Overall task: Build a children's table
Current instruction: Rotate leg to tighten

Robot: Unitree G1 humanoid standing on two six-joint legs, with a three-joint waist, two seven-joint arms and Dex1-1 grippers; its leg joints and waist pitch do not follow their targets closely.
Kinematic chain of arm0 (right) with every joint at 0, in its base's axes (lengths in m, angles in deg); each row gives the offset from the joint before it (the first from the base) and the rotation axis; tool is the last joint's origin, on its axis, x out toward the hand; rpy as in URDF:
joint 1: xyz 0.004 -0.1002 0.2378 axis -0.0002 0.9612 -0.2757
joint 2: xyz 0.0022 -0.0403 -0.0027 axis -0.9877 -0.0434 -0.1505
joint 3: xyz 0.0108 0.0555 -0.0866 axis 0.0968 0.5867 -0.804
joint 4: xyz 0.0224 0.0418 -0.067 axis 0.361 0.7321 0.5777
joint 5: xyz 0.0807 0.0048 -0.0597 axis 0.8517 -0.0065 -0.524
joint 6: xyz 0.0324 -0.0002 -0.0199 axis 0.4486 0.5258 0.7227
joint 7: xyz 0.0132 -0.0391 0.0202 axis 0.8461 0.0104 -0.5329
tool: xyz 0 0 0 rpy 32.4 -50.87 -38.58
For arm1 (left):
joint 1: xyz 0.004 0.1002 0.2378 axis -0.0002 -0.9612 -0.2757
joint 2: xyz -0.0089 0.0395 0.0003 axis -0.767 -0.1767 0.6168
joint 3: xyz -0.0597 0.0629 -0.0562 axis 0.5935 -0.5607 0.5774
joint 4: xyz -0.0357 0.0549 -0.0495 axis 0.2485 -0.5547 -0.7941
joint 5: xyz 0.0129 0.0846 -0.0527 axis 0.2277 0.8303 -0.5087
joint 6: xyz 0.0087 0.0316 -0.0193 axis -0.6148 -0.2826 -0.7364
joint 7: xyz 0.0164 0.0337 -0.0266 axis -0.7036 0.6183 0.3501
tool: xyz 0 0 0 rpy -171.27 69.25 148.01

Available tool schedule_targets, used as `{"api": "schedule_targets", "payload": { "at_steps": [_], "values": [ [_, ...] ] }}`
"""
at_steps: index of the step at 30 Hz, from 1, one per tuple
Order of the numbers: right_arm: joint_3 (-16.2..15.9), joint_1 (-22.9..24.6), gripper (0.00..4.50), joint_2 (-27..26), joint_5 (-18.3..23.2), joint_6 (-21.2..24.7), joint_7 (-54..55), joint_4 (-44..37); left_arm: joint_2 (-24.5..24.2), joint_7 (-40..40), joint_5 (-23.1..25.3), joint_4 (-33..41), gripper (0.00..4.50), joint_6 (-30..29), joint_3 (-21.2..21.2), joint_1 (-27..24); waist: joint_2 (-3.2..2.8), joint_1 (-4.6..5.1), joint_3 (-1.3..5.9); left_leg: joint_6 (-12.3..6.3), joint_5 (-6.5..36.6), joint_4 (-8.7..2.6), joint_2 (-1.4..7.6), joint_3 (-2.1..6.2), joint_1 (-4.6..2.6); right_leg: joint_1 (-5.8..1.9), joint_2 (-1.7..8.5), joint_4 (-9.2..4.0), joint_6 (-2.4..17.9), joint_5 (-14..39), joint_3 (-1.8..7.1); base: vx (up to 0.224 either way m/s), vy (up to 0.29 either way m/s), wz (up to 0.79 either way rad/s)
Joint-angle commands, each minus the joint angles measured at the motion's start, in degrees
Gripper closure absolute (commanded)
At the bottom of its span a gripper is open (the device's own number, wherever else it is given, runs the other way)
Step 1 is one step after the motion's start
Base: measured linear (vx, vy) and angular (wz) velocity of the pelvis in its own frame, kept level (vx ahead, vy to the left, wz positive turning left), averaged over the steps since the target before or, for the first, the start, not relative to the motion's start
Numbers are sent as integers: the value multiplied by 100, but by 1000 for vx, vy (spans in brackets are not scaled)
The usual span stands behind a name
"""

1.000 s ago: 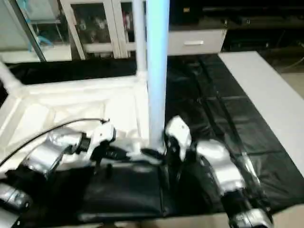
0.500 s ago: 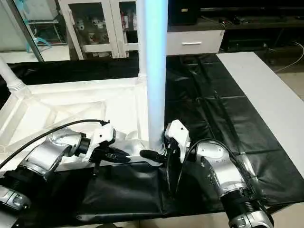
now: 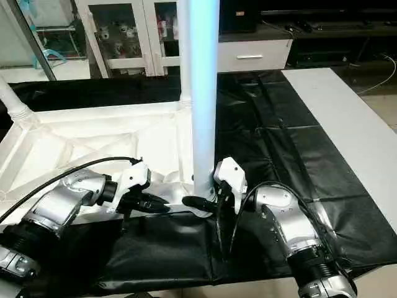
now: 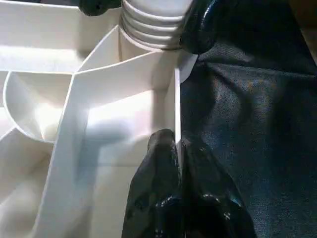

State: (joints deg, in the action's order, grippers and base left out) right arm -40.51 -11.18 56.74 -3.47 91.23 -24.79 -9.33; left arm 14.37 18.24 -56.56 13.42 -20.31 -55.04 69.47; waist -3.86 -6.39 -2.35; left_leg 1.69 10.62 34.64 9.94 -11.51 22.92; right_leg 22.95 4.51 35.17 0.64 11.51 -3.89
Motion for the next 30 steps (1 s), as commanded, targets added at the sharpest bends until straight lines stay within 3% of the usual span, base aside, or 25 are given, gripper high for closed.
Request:
{"api": "schedule_targets", "payload": {
  "at_steps": [1, 4, 5, 7, 8, 10, 11, 12, 13, 14, 15, 18, 20, 21, 22, 23, 25, 26, 27, 29, 30],
  "values": [
    [227, -118, 189, -126, -125, 159, 636, 383, 91, 21, -74, 164, 450, 1, -75, -47, 72, 16, 370, -478, 867, -404, 387, 189, -163, -227, 464, -369, 1320, 658, 275, 0, 0, 0],
    [319, -220, 189, -273, -241, 190, 1118, 614, 233, -300, -16, -24, 450, 15, 16, 42, 73, 46, 355, -355, 1029, -426, 380, 198, -163, -228, 471, -394, 1299, 901, 277, 0, 0, 0],
    [358, -280, 189, -351, -310, 238, 1385, 740, 338, -551, 42, -173, 450, 20, 72, 117, 71, 97, 330, -262, 1181, -448, 365, 198, -167, -217, 458, -422, 1282, 1108, 274, 0, 0, 0],
    [501, -482, 189, -678, -427, 389, 2223, 1099, 746, -1492, 212, -821, 450, -13, 272, 470, 76, 151, 313, -76, 1446, -471, 353, 216, -200, -224, 473, -476, 1185, 1534, 281, 0, 0, 0],
    [505, -488, 189, -688, -428, 393, 2246, 1109, 758, -1519, 215, -841, 450, -15, 278, 481, 76, 163, 305, -33, 1514, -476, 346, 215, -205, -215, 464, -486, 1154, 1647, 279, 0, 0, 0],
    [806, -846, 190, -1198, -470, 554, 3537, 1690, 1291, -2756, 314, -1661, 450, -154, 543, 1002, 42, 186, 300, 73, 1633, -479, 329, 221, -231, -190, 477, -515, 1087, 1837, 298, 0, 0, 0],
    [806, -846, 190, -1198, -470, 554, 3537, 1690, 1291, -2756, 314, -1661, 450, -154, 543, 1002, 58, 205, 291, 114, 1724, -489, 325, 216, -247, -182, 474, -539, 1074, 1934, 297, 0, 0, 0],
    [917, -998, 190, -1359, -470, 570, 3999, 1930, 1452, -3165, 336, -1898, 450, -220, 619, 1173, 61, 195, 306, 161, 1742, -488, 330, 235, -269, -204, 489, -541, 1057, 1963, 295, 0, 0, 0],
    [1021, -1175, 191, -1518, -464, 553, 4486, 2216, 1619, -3671, 378, -2141, 450, -319, 696, 1354, 16, 190, 315, 183, 1722, -482, 330, 237, -279, -192, 492, -536, 1070, 1896, 295, 0, 0, 0],
    [1085, -1292, 191, -1619, -459, 535, 4804, 2408, 1726, -4002, 407, -2297, 450, -384, 746, 1469, 39, 207, 318, 204, 1721, -498, 336, 240, -277, -203, 479, -538, 1081, 1757, 294, 0, 0, 0],
    [1177, -1490, 191, -1770, -471, 471, 5327, 2724, 1883, -4522, 481, -2540, 450, -448, 812, 1636, 5, 195, 331, 219, 1645, -491, 335, 238, -275, -208, 486, -518, 1107, 1561, 296, 0, 0, 0],
    [1246, -1941, 191, -2077, -611, 243, 6073, 3331, 2150, -5194, 651, -3036, 450, -267, 821, 1916, 36, 184, 363, 35, 1331, -455, 305, 215, -223, -251, 490, -492, 1192, 985, 289, 0, 0, 0],
    [1276, -2099, 191, -2178, -695, 124, 6159, 3512, 2207, -5205, 694, -3222, 450, -84, 766, 2000, 46, 169, 390, -104, 1067, -429, 286, 206, -208, -280, 481, -459, 1237, 649, 274, 0, 0, 0],
    [1305, -2108, 191, -2177, -666, 66, 6082, 3514, 2190, -5097, 683, -3185, 450, -47, 757, 1981, 97, 146, 392, -242, 879, -417, 295, 203, -179, -312, 494, -430, 1287, 392, 273, 0, 0, 0],
    [1298, -2110, 191, -2183, -653, -29, 5856, 3494, 2150, -4926, 665, -3151, 450, 72, 747, 1947, 80, 136, 389, -373, 797, -405, 300, 202, -166, -315, 505, -412, 1325, 272, 267, 0, 0, 0],
    [1261, -2095, 191, -2173, -680, -102, 5680, 3446, 2106, -4765, 647, -3106, 450, 160, 735, 1903, 76, 132, 392, -416, 788, -399, 302, 197, -172, -316, 502, -413, 1338, 254, 263, 0, 0, 0],
    [1197, -2059, 191, -2150, -737, -165, 5539, 3370, 2048, -4612, 657, -3055, 450, 238, 700, 1853, 124, 121, 390, -531, 720, -396, 309, 195, -160, -331, 512, -411, 1358, 305, 256, 0, 0, 0],
    [1123, -2044, 156, -2129, -805, -327, 5449, 3358, 1978, -4461, 703, -3056, 450, 386, 611, 1808, 108, 126, 376, -555, 750, -406, 323, 194, -174, -312, 504, -421, 1353, 419, 256, 0, 0, 0],
    [1103, -2031, 121, -2119, -814, -383, 5413, 3339, 1951, -4401, 725, -3041, 450, 439, 573, 1785, 131, 116, 369, -554, 830, -409, 324, 193, -178, -308, 513, -444, 1330, 618, 255, 0, 0, 0],
    [1057, -1957, 113, -2063, -801, -650, 5166, 3253, 1812, -4055, 780, -2958, 450, 684, 420, 1649, 152, 143, 350, -523, 949, -428, 324, 195, -155, -318, 515, -462, 1268, 822, 257, 0, 0, 0],
    [1050, -1917, 113, -2034, -787, -751, 5037, 3209, 1751, -3891, 785, -2913, 450, 773, 373, 1583, 128, 176, 343, -482, 1040, -447, 331, 214, -147, -321, 519, -464, 1214, 983, 257, 0, 0, 0]
  ]
}}
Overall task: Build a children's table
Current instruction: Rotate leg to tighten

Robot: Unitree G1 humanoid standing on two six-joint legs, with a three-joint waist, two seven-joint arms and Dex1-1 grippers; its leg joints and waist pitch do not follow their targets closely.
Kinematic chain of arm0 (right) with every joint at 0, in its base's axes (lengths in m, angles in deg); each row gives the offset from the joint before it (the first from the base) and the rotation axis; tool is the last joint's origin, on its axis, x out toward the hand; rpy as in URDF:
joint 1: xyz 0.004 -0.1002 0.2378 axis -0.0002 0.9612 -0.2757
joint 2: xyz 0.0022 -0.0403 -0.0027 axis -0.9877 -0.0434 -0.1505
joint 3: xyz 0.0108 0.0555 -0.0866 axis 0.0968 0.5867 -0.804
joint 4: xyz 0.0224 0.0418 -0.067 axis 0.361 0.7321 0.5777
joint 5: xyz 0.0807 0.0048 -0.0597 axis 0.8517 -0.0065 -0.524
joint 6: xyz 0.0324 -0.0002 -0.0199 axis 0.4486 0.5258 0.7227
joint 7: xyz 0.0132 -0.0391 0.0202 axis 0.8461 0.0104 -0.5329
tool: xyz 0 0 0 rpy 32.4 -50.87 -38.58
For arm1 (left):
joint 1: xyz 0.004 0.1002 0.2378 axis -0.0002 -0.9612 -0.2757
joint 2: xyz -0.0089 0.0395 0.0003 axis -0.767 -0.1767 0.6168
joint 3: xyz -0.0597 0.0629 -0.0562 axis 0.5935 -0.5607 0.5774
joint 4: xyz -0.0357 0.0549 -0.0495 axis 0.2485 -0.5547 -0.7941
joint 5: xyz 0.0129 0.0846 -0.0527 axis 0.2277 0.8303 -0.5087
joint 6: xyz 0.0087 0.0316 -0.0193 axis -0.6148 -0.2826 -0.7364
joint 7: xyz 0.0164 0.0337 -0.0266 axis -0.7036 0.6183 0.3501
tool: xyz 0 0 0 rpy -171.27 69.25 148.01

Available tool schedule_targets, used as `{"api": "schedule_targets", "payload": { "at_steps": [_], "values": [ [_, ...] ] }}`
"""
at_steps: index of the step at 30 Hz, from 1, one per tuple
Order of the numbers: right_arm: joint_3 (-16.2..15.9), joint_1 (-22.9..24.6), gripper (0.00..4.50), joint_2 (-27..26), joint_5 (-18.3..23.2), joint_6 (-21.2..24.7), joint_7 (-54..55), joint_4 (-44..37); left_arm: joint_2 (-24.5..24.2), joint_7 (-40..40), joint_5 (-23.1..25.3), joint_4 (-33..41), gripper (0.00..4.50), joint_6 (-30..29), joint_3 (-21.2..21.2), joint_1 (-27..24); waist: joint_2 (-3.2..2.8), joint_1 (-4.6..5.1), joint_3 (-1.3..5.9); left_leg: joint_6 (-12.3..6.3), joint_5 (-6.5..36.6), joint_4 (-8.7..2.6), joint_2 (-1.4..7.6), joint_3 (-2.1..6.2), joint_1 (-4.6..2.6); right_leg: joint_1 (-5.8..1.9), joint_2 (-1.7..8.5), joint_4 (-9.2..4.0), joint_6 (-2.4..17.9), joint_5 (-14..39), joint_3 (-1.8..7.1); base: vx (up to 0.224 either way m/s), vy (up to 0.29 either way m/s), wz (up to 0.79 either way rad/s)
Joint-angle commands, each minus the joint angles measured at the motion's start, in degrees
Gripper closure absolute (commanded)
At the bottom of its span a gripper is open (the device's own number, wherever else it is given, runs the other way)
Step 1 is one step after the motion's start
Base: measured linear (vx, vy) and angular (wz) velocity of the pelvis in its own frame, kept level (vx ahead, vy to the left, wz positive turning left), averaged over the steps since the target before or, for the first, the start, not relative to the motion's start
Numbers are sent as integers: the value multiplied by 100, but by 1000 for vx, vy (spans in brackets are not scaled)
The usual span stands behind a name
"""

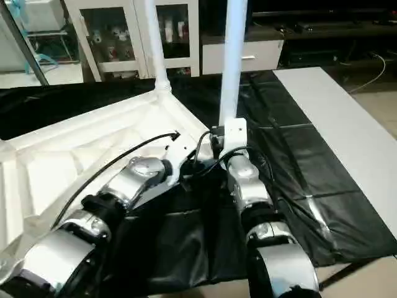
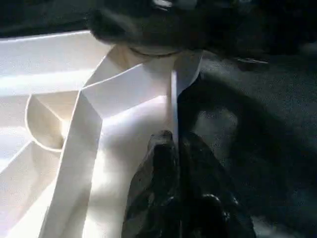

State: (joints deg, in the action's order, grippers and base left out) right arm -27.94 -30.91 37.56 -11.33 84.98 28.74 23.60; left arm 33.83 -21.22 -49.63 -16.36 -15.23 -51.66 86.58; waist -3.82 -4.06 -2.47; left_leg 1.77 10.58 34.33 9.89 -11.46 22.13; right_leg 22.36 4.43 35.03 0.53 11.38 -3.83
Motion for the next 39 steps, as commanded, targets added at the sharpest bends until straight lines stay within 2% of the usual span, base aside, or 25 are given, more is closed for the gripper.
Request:
{"api": "schedule_targets", "payload": {
  "at_steps": [1, 2, 5, 6, 7, 8, 9, 11, 12, 13, 15, 19, 21, 22, 24, 26, 28, 31, 35, 36, 39],
  "values": [
    [-171, 274, 95, 80, 113, -221, -727, -445, -435, 599, 52, 379, 450, 341, -67, -387, 147, -47, 357, -476, 1068, -419, 358, 216, -73, -267, 543, -454, 1207, 1041, 262, 0, 0, 0],
    [-172, 315, 83, 128, 122, -234, -792, -518, -479, 715, 37, 439, 450, 371, -82, -435, 152, -36, 359, -491, 1027, -415, 360, 210, -77, -265, 530, -448, 1216, 992, 265, 0, 0, 0],
    [-185, 496, 65, 411, 113, -326, -1099, -828, -706, 1204, -18, 731, 450, 396, -152, -645, 116, -19, 368, -532, 897, -410, 374, 193, -93, -226, 499, -414, 1319, 821, 270, 0, 0, 0],
    [-208, 613, 51, 598, 143, -370, -1424, -1010, -866, 1565, -50, 935, 450, 478, -229, -775, 94, -37, 368, -520, 898, -411, 374, 193, -102, -217, 494, -413, 1340, 789, 266, 0, 0, 0],
    [-218, 681, 51, 705, 163, -402, -1632, -1110, -961, 1778, -67, 1051, 450, 537, -277, -850, 108, -54, 371, -537, 890, -407, 387, 195, -93, -232, 504, -407, 1325, 737, 267, 0, 0, 0],
    [-229, 748, 32, 801, 219, -387, -1882, -1212, -1053, 1983, -95, 1163, 450, 577, -316, -914, 73, -71, 371, -546, 890, -401, 392, 184, -88, -212, 498, -386, 1338, 643, 275, 0, 0, 0],
    [-276, 839, 32, 922, 296, -345, -2238, -1339, -1151, 2188, -132, 1271, 450, 617, -348, -968, 70, -94, 387, -550, 875, -398, 397, 186, -104, -215, 482, -374, 1341, 518, 272, 0, 0, 0],
    [-402, 1083, 32, 1204, 480, -206, -3109, -1655, -1380, 2629, -229, 1538, 450, 665, -405, -1091, 76, -144, 401, -634, 722, -371, 402, 172, -91, -214, 473, -324, 1396, 190, 269, 0, 0, 0],
    [-444, 1162, 32, 1285, 538, -163, -3372, -1762, -1449, 2764, -261, 1623, 450, 682, -417, -1129, 44, -169, 401, -657, 681, -364, 408, 174, -92, -205, 472, -315, 1403, 114, 268, 0, 0, 0],
    [-544, 1344, 32, 1450, 662, -37, -3873, -2050, -1559, 2991, -345, 1810, 450, 598, -390, -1203, 59, -194, 402, -732, 653, -354, 409, 160, -91, -205, 459, -298, 1457, -69, 264, 0, 0, 0],
    [-627, 1454, 32, 1580, 717, 32, -4179, -2216, -1625, 3157, -416, 1915, 450, 556, -364, -1237, 70, -220, 393, -721, 746, -355, 404, 160, -71, -196, 470, -300, 1458, 56, 264, 0, 0, 0],
    [-727, 1579, 32, 1738, 858, 228, -4684, -2437, -1741, 3467, -551, 2140, 450, 420, -342, -1304, 67, -226, 364, -483, 1101, -389, 405, 167, -93, -170, 475, -377, 1386, 748, 276, 0, 0, 0],
    [-797, 1609, 32, 1768, 843, 292, -4855, -2455, -1741, 3498, -592, 2212, 450, 381, -330, -1316, 71, -224, 358, -402, 1155, -407, 411, 175, -97, -169, 476, -386, 1356, 893, 278, 0, 0, 0],
    [-797, 1609, 48, 1768, 843, 292, -4855, -2455, -1741, 3498, -592, 2212, 450, 381, -330, -1316, 70, -223, 359, -375, 1167, -406, 408, 173, -101, -163, 480, -393, 1351, 916, 283, 0, 0, 0],
    [-818, 1618, 48, 1771, 846, 339, -4922, -2462, -1731, 3501, -600, 2234, 450, 360, -327, -1315, 73, -222, 367, -366, 1101, -403, 403, 178, -93, -173, 479, -380, 1350, 824, 282, 0, 0, 0],
    [-819, 1632, 84, 1773, 880, 402, -4983, -2507, -1731, 3518, -608, 2271, 450, 339, -329, -1330, 75, -225, 380, -415, 952, -390, 399, 178, -84, -186, 477, -356, 1364, 623, 278, 0, 0, 0],
    [-826, 1628, 101, 1761, 925, 495, -5045, -2544, -1715, 3538, -610, 2340, 450, 289, -326, -1366, 77, -231, 394, -505, 803, -367, 398, 174, -78, -183, 477, -332, 1407, 417, 269, 0, 0, 0],
    [-825, 1633, 116, 1761, 925, 571, -5128, -2579, -1717, 3566, -620, 2412, 450, 234, -323, -1400, 94, -231, 390, -548, 774, -364, 394, 171, -70, -184, 473, -336, 1411, 432, 263, 0, 0, 0],
    [-820, 1649, 146, 1763, 939, 632, -5253, -2585, -1727, 3567, -622, 2443, 450, 210, -324, -1428, 84, -236, 391, -555, 759, -361, 398, 173, -76, -179, 470, -335, 1408, 479, 262, 0, 0, 0],
    [-822, 1653, 163, 1765, 943, 639, -5270, -2588, -1732, 3571, -627, 2454, 450, 199, -322, -1435, 99, -235, 393, -558, 752, -358, 394, 170, -74, -183, 471, -334, 1409, 472, 261, 0, 0, 0],
    [-827, 1656, 175, 1774, 953, 661, -5295, -2600, -1749, 3598, -643, 2493, 450, 156, -319, -1452, 89, -238, 395, -554, 732, -355, 397, 173, -74, -181, 475, -330, 1406, 470, 262, 0, 0, 0]
  ]
}}
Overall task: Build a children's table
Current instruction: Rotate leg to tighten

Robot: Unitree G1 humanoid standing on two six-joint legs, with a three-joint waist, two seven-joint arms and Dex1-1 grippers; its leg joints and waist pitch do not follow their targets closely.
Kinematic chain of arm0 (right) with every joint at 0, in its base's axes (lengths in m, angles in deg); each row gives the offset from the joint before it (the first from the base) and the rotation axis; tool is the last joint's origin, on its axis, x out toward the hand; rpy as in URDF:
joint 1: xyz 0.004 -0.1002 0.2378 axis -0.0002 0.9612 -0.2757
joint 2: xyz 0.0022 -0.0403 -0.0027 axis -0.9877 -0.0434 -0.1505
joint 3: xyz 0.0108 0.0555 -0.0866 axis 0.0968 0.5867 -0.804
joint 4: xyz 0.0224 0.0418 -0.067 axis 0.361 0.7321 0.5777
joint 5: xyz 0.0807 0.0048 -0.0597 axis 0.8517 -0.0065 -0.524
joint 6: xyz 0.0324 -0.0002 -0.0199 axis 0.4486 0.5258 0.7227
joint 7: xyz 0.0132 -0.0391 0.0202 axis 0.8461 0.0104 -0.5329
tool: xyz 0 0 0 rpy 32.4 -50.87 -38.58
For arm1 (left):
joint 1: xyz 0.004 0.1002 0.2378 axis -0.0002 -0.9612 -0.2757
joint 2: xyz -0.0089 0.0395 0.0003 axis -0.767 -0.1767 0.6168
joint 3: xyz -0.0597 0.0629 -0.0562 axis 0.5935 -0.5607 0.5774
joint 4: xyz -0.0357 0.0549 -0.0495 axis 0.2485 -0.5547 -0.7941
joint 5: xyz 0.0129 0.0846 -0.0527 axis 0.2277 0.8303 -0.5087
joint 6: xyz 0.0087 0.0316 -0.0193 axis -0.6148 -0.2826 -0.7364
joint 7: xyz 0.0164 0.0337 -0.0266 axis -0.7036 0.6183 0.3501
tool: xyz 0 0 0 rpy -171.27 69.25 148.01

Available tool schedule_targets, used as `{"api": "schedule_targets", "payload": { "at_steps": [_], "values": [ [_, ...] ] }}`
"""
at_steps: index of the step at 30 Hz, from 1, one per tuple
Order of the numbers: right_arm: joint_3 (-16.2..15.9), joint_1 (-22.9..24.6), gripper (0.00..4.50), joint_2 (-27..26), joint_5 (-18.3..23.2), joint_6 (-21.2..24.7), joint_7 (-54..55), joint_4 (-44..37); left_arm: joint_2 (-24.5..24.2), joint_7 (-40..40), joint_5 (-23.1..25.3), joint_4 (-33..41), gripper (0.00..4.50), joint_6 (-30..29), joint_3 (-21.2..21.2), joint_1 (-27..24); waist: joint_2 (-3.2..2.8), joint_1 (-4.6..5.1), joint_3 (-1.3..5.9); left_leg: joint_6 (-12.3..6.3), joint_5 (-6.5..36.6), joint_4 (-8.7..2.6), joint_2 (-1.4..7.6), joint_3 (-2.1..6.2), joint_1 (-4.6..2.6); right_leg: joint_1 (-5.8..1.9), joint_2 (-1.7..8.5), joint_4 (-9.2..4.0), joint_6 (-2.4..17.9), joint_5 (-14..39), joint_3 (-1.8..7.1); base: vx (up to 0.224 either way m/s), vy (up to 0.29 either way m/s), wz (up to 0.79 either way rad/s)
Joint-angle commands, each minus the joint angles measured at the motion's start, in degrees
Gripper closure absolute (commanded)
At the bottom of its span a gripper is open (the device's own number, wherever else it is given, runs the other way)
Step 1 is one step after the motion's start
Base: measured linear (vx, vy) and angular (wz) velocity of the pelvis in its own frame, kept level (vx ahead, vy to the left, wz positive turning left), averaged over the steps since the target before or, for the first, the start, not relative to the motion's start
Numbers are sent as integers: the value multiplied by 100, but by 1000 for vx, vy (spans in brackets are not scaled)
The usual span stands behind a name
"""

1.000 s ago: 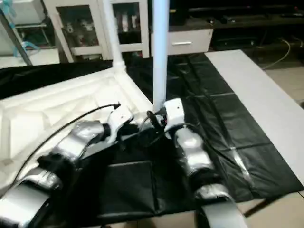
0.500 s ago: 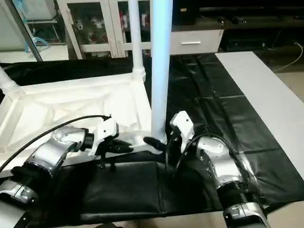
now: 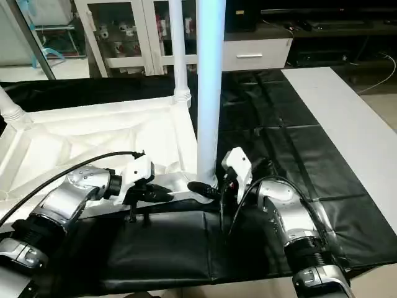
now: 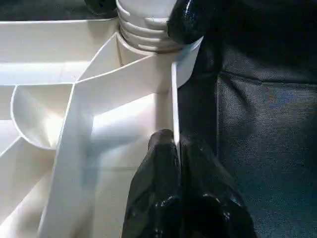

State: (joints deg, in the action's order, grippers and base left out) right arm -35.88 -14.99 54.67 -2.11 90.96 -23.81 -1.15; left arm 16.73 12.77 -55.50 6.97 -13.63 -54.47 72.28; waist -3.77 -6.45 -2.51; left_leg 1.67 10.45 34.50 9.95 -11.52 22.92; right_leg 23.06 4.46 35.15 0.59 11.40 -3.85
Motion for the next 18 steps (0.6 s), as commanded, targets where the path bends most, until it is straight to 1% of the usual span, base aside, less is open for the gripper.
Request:
{"api": "schedule_targets", "payload": {
  "at_steps": [1, 6, 7, 9, 10, 11, 12, 13, 14, 15, 16, 17, 18],
  "values": [
    [-33, 61, 182, 68, 39, 82, -65, -125, -46, 213, -62, 184, 450, -30, -38, -30, 88, 0, 400, -542, 755, -371, 390, 177, -160, -249, 469, -342, 1400, 481, 264, 0, 0, 0],
    [3, 53, 185, 57, 9, 139, -71, -81, -59, 254, -85, 280, 450, -131, -34, -62, 92, 0, 401, -564, 698, -363, 384, 176, -152, -253, 469, -338, 1400, 464, 263, 0, 0, 0],
    [18, 36, 186, 37, -50, 142, 55, -14, -49, 244, -91, 280, 450, -140, -28, -63, 85, -1, 400, -559, 713, -364, 384, 175, -153, -251, 467, -342, 1397, 486, 263, 0, 0, 0],
    [122, -115, 186, -135, -315, 96, 841, 398, 126, -71, -42, 48, 450, -25, 44, 18, 84, 9, 400, -526, 726, -368, 383, 176, -158, -238, 462, -341, 1400, 504, 264, 0, 0, 0],
    [166, -177, 186, -206, -395, 87, 1126, 552, 206, -206, -28, -64, 450, 15, 80, 63, 100, 47, 380, -444, 833, -385, 370, 178, -154, -235, 466, -367, 1408, 634, 267, 0, 0, 0],
    [237, -252, 186, -319, -431, 104, 1458, 711, 335, -433, 2, -257, 450, 45, 132, 151, 100, 56, 373, -393, 898, -391, 362, 180, -157, -234, 471, -381, 1390, 741, 268, 0, 0, 0],
    [308, -327, 186, -427, -446, 126, 1755, 845, 462, -697, 45, -457, 450, 32, 183, 258, 90, 78, 366, -298, 1079, -405, 355, 186, -187, -232, 480, -413, 1346, 1011, 272, 0, 0, 0],
    [396, -414, 186, -558, -466, 150, 2147, 981, 602, -994, 87, -665, 450, -25, 237, 379, 86, 117, 335, -182, 1281, -431, 348, 188, -198, -213, 478, -461, 1280, 1367, 276, 0, 0, 0],
    [506, -518, 186, -709, -465, 211, 2579, 1134, 747, -1323, 148, -879, 450, -69, 274, 515, 92, 126, 337, -126, 1365, -438, 345, 203, -202, -230, 487, -473, 1232, 1518, 274, 0, 0, 0],
    [521, -532, 186, -730, -464, 220, 2638, 1154, 766, -1367, 157, -906, 450, -75, 278, 533, 88, 140, 335, -75, 1437, -449, 348, 206, -219, -217, 491, -490, 1199, 1645, 278, 0, 0, 0],
    [670, -697, 186, -935, -485, 252, 3321, 1399, 978, -1836, 243, -1165, 450, -67, 314, 713, 90, 161, 340, -32, 1461, -465, 357, 216, -209, -223, 489, -498, 1119, 1671, 286, 0, 0, 0],
    [733, -802, 186, -1046, -490, 275, 3663, 1558, 1116, -2054, 267, -1287, 450, -53, 329, 803, 89, 172, 334, -15, 1483, -469, 353, 217, -215, -210, 488, -504, 1113, 1675, 288, 0, 0, 0],
    [758, -883, 187, -1122, -523, 253, 3919, 1681, 1228, -2240, 277, -1387, 450, -73, 359, 870, 95, 174, 343, 3, 1492, -465, 334, 214, -220, -218, 487, -505, 1109, 1669, 286, 0, 0, 0]
  ]
}}
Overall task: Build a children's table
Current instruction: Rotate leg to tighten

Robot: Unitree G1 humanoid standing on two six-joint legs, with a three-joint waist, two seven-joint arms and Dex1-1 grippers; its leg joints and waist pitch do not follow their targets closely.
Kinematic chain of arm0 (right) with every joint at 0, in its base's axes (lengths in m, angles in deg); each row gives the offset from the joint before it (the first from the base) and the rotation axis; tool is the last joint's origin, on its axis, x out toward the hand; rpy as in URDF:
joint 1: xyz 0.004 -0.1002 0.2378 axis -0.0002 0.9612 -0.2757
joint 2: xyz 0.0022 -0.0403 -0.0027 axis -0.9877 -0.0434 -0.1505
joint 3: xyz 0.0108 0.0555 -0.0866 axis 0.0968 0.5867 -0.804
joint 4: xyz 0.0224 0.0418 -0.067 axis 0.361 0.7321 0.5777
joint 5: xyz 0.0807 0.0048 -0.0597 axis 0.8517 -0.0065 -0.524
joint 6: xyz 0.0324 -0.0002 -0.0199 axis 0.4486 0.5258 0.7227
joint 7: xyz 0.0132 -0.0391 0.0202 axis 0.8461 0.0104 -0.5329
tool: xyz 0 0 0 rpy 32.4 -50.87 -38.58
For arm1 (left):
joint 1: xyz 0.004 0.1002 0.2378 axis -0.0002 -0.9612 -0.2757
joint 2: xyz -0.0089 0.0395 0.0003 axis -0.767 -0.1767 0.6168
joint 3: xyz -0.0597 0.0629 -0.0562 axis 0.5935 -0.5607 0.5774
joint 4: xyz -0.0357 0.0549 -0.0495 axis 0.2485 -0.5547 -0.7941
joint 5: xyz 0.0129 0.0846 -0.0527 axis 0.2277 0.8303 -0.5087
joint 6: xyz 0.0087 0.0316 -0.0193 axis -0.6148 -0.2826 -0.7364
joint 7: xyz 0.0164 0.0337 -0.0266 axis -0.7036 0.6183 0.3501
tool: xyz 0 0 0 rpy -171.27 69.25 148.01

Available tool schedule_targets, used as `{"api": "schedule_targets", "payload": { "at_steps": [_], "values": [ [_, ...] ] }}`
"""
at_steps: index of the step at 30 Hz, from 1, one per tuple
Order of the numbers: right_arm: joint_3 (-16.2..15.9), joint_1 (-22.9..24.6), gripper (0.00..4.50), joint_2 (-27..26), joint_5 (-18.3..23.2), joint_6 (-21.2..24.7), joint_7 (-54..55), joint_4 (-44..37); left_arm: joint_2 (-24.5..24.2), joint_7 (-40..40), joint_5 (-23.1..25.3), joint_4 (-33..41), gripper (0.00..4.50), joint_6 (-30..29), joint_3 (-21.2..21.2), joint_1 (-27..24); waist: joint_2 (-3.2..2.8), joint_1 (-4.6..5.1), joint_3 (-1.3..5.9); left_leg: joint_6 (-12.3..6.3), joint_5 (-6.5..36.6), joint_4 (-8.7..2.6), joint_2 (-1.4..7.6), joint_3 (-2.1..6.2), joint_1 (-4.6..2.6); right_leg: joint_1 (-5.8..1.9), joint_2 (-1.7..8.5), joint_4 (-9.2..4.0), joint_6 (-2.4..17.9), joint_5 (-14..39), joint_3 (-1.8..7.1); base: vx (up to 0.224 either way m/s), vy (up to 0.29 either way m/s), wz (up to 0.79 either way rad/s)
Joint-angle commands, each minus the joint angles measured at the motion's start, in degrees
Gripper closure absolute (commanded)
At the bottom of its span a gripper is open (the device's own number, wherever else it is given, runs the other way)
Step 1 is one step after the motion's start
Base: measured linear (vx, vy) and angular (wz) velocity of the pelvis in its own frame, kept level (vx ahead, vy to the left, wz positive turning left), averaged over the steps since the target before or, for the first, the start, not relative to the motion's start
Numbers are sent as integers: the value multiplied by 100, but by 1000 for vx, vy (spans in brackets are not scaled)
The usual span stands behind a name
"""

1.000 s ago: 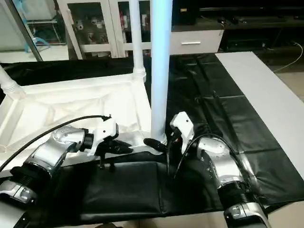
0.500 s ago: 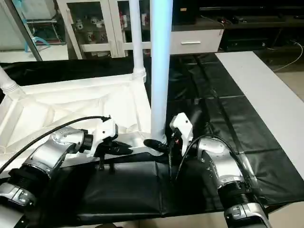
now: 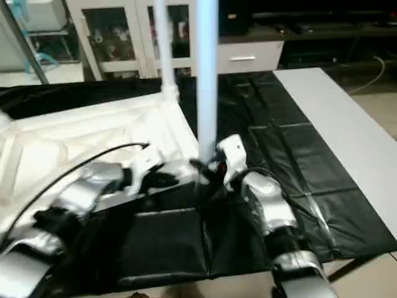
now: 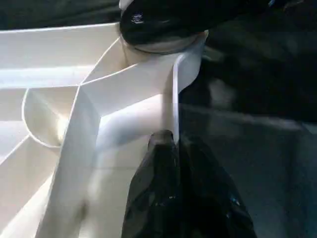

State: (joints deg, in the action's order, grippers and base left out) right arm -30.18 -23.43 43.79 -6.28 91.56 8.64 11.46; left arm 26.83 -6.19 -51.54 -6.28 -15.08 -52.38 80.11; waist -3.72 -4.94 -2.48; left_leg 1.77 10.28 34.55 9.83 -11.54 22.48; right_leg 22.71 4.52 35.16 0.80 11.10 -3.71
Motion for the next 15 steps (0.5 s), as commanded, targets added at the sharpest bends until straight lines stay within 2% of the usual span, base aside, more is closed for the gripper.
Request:
{"api": "schedule_targets", "payload": {
  "at_steps": [1, 2, 3, 4, 5, 6, 7, 11, 13, 14, 15],
  "values": [
    [270, -171, 187, -174, -124, 151, 1151, 617, 404, -728, -74, -245, 450, -31, 197, 209, 88, 23, 342, -9, 1488, -465, 343, 216, -170, -191, 491, -506, 1093, 1675, 274, 0, 0, 0],
    [270, -171, 187, -174, -124, 151, 1151, 617, 404, -728, -74, -245, 450, -31, 197, 209, 72, 28, 347, 21, 1467, -468, 350, 216, -180, -181, 488, -504, 1102, 1610, 277, 0, 0, 0],
    [346, -270, 187, -283, -96, 151, 1449, 762, 530, -1037, -8, -398, 450, -111, 224, 300, 75, 15, 358, -27, 1410, -456, 344, 214, -168, -197, 488, -500, 1103, 1491, 271, 0, 0, 0],
    [480, -473, 187, -488, -82, 122, 1991, 1078, 753, -1823, 149, -800, 450, -298, 313, 518, 54, 28, 352, -54, 1375, -458, 336, 209, -160, -193, 476, -498, 1111, 1398, 274, 0, 0, 0],
    [488, -487, 187, -503, -80, 120, 2026, 1099, 768, -1883, 160, -826, 450, -313, 319, 533, 62, 38, 356, -50, 1386, -453, 332, 201, -172, -186, 473, -503, 1124, 1380, 272, 0, 0, 0],
    [529, -567, 187, -582, -80, 101, 2218, 1225, 851, -2214, 222, -991, 450, -383, 356, 621, 66, 7, 367, -67, 1383, -449, 343, 202, -201, -189, 481, -511, 1134, 1336, 273, 0, 0, 0],
    [501, -650, 187, -657, -124, 90, 2339, 1375, 930, -2532, 273, -1117, 450, -399, 385, 698, 24, 0, 369, -97, 1324, -449, 338, 214, -165, -214, 485, -487, 1154, 1210, 264, 0, 0, 0],
    [569, -766, 187, -821, -68, -179, 2208, 1600, 1017, -2458, 293, -1248, 450, -184, 338, 751, 55, -6, 388, -269, 1158, -430, 328, 204, -138, -245, 490, -466, 1220, 767, 250, 0, 0, 0],
    [522, -759, 187, -821, -114, -395, 2027, 1552, 978, -2205, 305, -1232, 450, -29, 283, 719, 56, -12, 379, -339, 1214, -432, 330, 203, -139, -253, 496, -483, 1227, 875, 243, 0, 0, 0],
    [509, -732, 187, -803, -103, -516, 1863, 1479, 942, -2084, 313, -1229, 450, 13, 265, 699, 30, -15, 376, -345, 1225, -433, 331, 207, -139, -249, 498, -489, 1223, 925, 243, 0, 0, 0],
    [516, -726, 187, -799, -91, -578, 1785, 1460, 931, -2048, 318, -1244, 450, 26, 263, 698, 44, -15, 372, -349, 1280, -436, 333, 205, -139, -251, 503, -506, 1201, 1027, 242, 0, 0, 0]
  ]
}}
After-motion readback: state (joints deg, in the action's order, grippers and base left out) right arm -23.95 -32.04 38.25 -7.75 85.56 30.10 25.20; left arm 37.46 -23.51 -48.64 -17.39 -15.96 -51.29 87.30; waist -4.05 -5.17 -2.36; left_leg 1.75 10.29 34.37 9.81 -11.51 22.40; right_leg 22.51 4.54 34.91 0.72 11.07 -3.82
